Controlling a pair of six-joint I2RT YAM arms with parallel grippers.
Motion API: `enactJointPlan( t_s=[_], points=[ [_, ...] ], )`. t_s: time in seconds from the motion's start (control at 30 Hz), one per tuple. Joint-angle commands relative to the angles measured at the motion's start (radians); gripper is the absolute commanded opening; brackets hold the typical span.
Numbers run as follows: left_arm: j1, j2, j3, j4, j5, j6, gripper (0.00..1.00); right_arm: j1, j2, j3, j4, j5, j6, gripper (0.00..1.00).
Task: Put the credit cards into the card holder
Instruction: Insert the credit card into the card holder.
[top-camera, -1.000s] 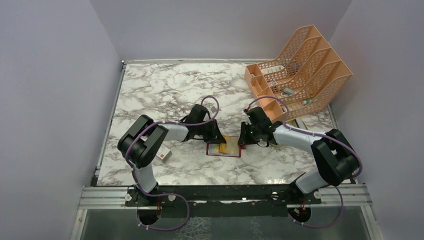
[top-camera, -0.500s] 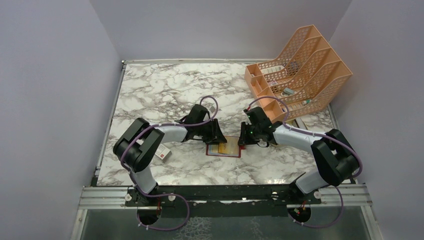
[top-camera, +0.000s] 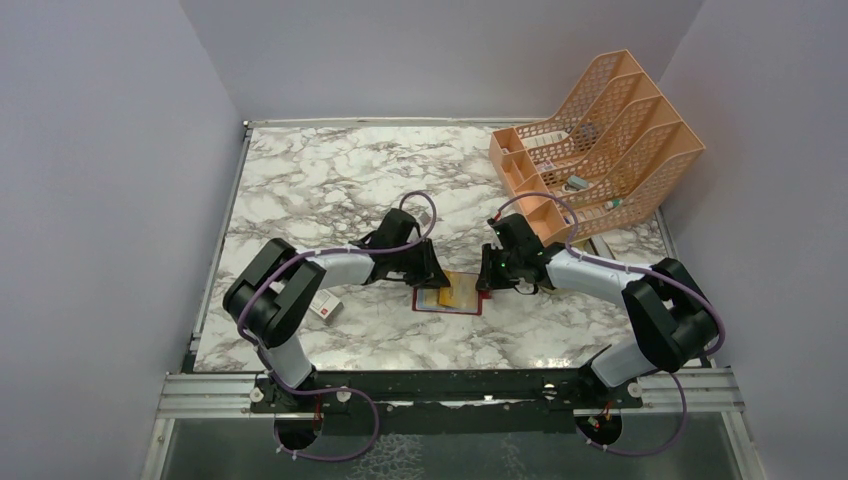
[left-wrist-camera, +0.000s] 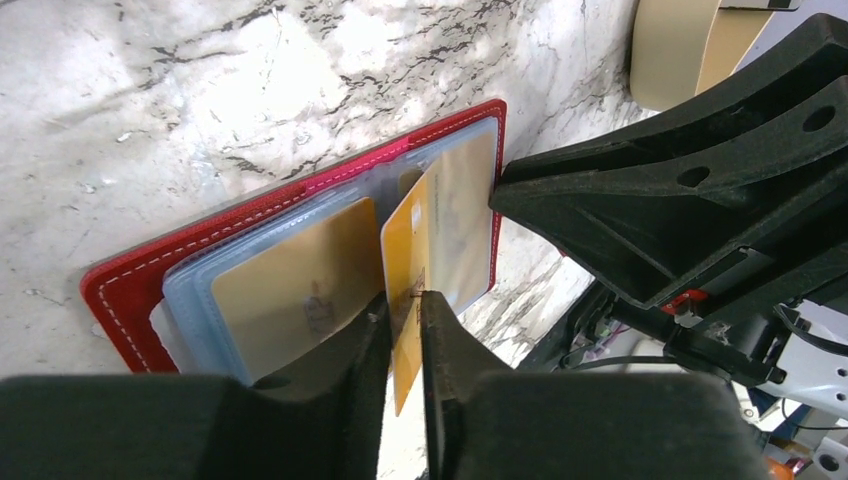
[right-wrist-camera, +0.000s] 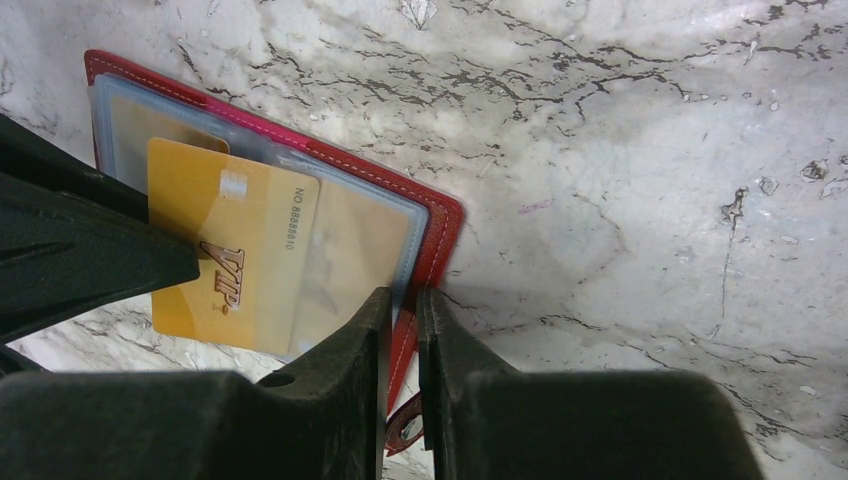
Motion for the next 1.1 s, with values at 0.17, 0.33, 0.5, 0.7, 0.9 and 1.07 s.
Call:
enactJointPlan(
  t_s=[0.17, 0.33, 0.5, 0.7, 0.9, 1.07],
  points=[
    [-0.039, -0.005, -0.008, 0.024, -0.021, -0.016, 0.1, 0.009, -0.014, -0.003, -0.029, 0.033, 0.004, 0.15],
    [-0.055, 0.02, -0.018, 0.044, -0.031, -0.04, 0.1, 0.009, -0.012, -0.003, -0.025, 0.032, 0.008, 0.15],
    [-0.055, 0.01, -0.034, 0.05, -0.051, -0.059, 0.13, 0.009, -0.011, -0.009, -0.021, 0.032, 0.011, 0.14],
    [-0.055, -0.052, -0.025, -0.03, -0.126, -0.027, 0.37, 0.009, -0.028, -0.014, -0.027, 0.041, 0.01, 0.14],
    [-0.055, -0.082, -0.007, -0.089, -0.168, -0.007, 0.44, 0.009, -0.031, -0.014, -0.029, 0.042, 0.009, 0.14],
    [-0.055, -0.1, -0.006, -0.103, -0.182, -0.002, 0.47, 0.009, -0.033, -0.021, -0.022, 0.037, 0.013, 0.14]
  ],
)
